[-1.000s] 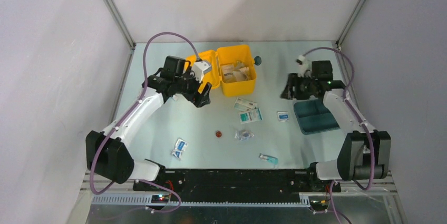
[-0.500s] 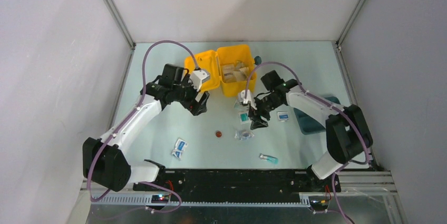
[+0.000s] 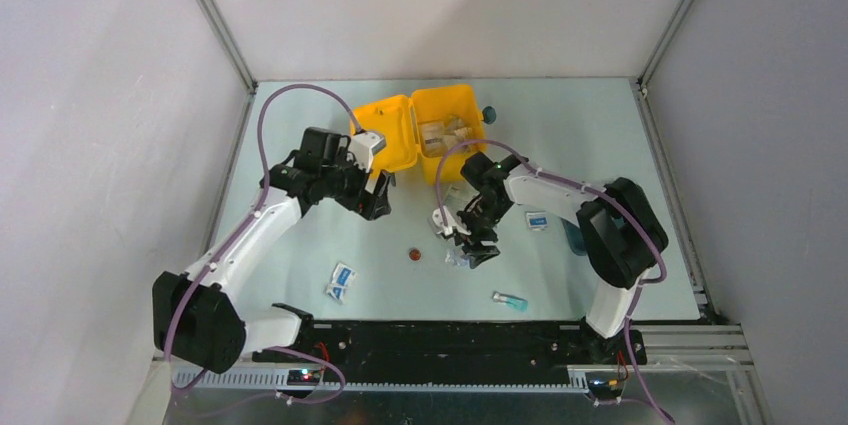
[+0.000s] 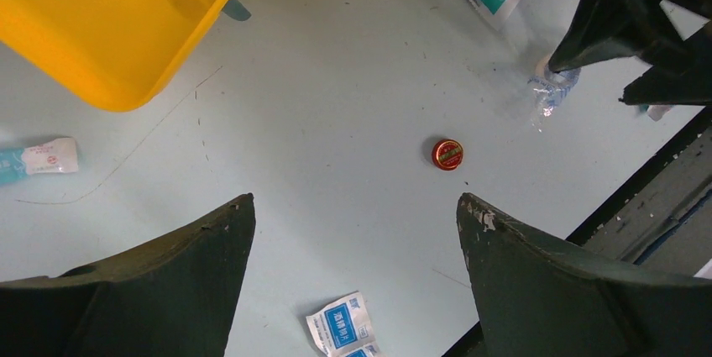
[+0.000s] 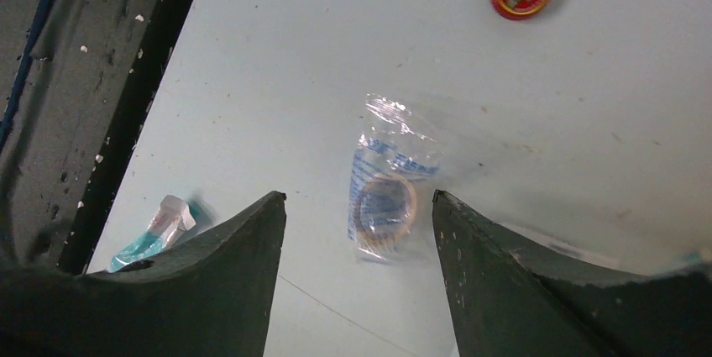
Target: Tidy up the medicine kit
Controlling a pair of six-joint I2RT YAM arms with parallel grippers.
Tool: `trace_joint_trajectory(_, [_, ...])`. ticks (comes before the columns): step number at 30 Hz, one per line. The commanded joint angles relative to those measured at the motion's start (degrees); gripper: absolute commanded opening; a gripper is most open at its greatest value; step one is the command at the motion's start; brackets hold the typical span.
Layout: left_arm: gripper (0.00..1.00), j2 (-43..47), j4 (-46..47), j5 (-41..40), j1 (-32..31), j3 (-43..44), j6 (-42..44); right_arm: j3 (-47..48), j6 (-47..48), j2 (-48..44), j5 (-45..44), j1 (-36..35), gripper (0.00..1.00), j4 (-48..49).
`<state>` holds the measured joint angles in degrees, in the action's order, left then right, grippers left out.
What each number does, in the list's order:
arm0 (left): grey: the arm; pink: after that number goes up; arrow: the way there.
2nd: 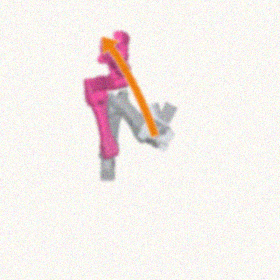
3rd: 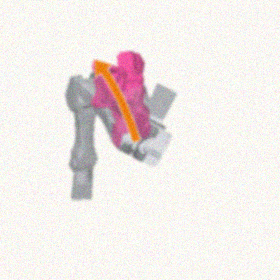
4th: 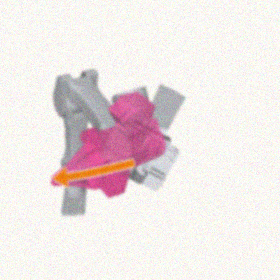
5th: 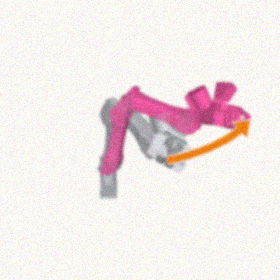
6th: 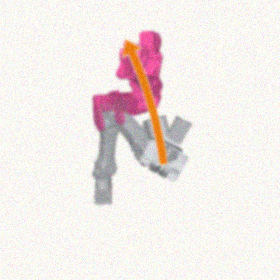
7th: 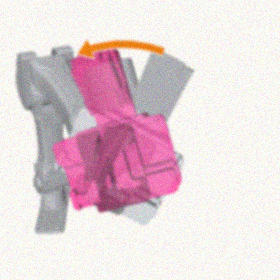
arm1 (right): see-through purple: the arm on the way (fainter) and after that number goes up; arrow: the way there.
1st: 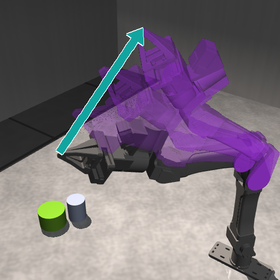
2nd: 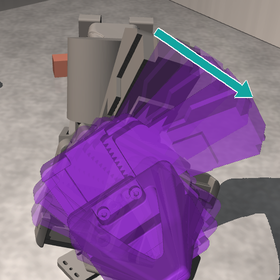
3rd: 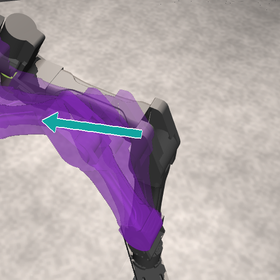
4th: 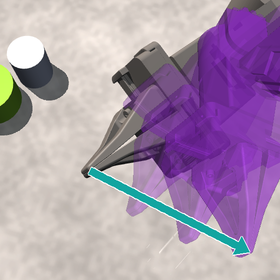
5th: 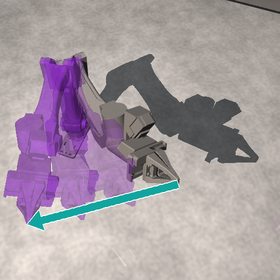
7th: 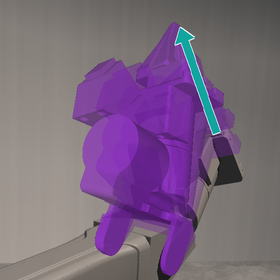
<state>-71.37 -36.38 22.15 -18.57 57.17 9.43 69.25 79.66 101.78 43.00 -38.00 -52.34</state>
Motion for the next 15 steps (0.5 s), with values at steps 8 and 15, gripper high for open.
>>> trace_joint_trajectory(8, [0.94,3.08,1.69,-1.39,0.35,0.42,-3.48,0.51,-0.31,4.49,-6.56,-3.04,0.60,4.25])
trace_joint_trajectory(15, [0.94,3.20,1.74,-0.26,1.64,0.91,-4.38,-0.83,-3.34,4.61,-11.20,-4.23,0.51,10.42])
